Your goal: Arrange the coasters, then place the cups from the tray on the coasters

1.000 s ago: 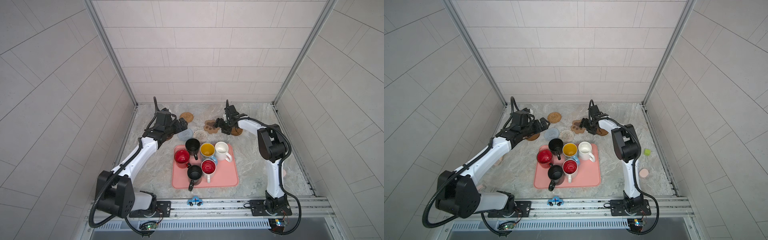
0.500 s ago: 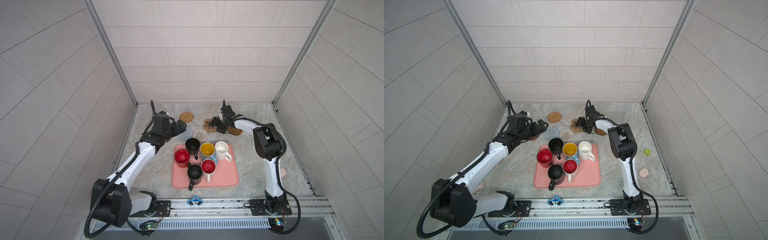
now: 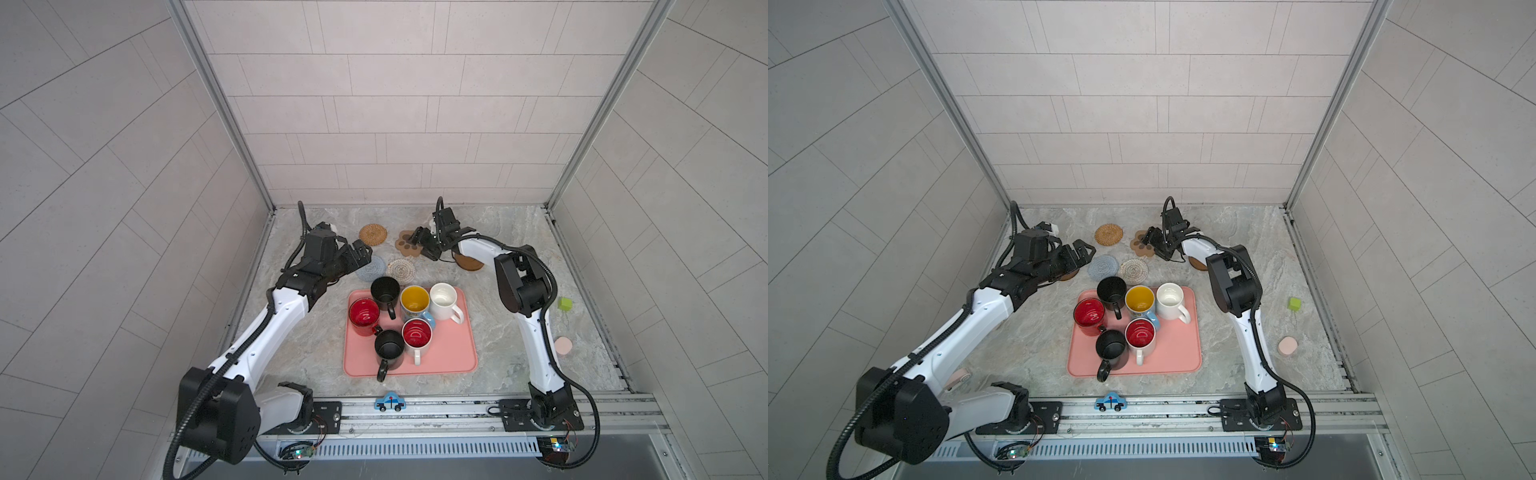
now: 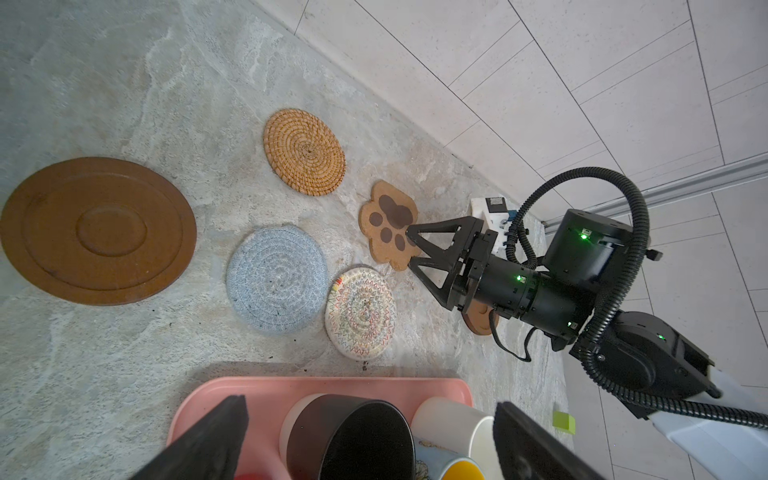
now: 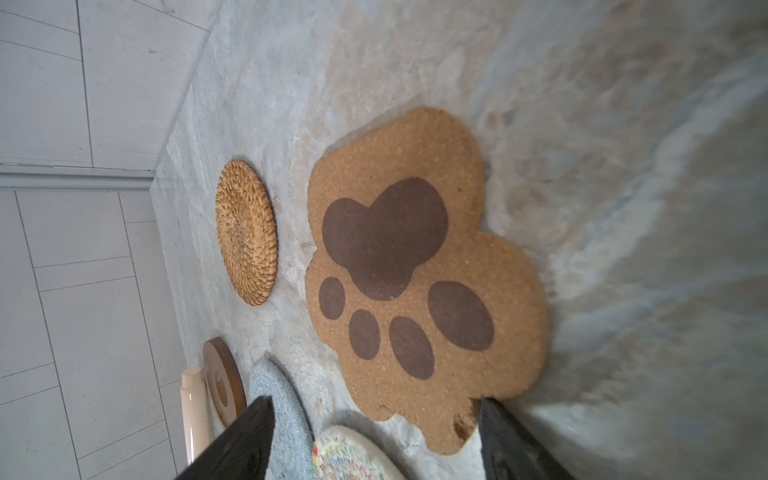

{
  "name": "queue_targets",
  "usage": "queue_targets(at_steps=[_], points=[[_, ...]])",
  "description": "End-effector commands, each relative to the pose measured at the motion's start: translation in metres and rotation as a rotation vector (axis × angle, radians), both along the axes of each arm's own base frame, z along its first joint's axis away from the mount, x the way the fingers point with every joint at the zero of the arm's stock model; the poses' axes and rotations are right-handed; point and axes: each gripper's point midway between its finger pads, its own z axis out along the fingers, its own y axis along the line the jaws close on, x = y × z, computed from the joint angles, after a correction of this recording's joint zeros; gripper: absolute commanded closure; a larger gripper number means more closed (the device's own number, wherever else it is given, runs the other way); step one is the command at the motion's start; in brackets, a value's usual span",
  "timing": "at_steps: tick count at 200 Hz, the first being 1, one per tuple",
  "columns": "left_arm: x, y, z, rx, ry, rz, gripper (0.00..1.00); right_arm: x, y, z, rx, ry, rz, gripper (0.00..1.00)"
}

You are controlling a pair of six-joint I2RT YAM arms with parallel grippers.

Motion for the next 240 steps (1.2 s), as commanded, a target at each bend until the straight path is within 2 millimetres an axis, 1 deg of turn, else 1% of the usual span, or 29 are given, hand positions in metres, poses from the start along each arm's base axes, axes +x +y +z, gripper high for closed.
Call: queue_targets(at_steps=[1, 30, 75, 105, 148, 213, 240], points=[[-0.006, 0.002, 0.005, -0.009, -0.003, 0.006, 0.00, -0.005, -0.005, -0.038, -0.028, 0.086, -0.066, 0.20], [-0.007, 0.002, 0.005, -0.008, -0.002, 0.006, 0.00, 0.003, -0.006, -0.034, -0.014, 0.065, -0.104, 0.20], [-0.009, 0.002, 0.006, -0.007, 0.000, 0.005, 0.00, 0.014, -0.008, -0.033, -0.007, 0.047, -0.149, 0.20], [-0.011, 0.004, 0.006, -0.002, 0.002, 0.012, 0.00, 0.018, -0.011, -0.039, -0.018, 0.052, -0.163, 0.20], [-0.011, 0.004, 0.006, -0.002, 0.003, 0.012, 0.00, 0.021, -0.017, -0.041, -0.025, 0.053, -0.179, 0.20], [-0.012, 0.006, 0.008, -0.001, -0.004, 0.016, 0.00, 0.030, -0.025, -0.036, -0.020, 0.040, -0.193, 0.20], [-0.012, 0.006, 0.009, -0.002, -0.006, 0.016, 0.00, 0.034, -0.024, -0.035, -0.019, 0.037, -0.191, 0.20]])
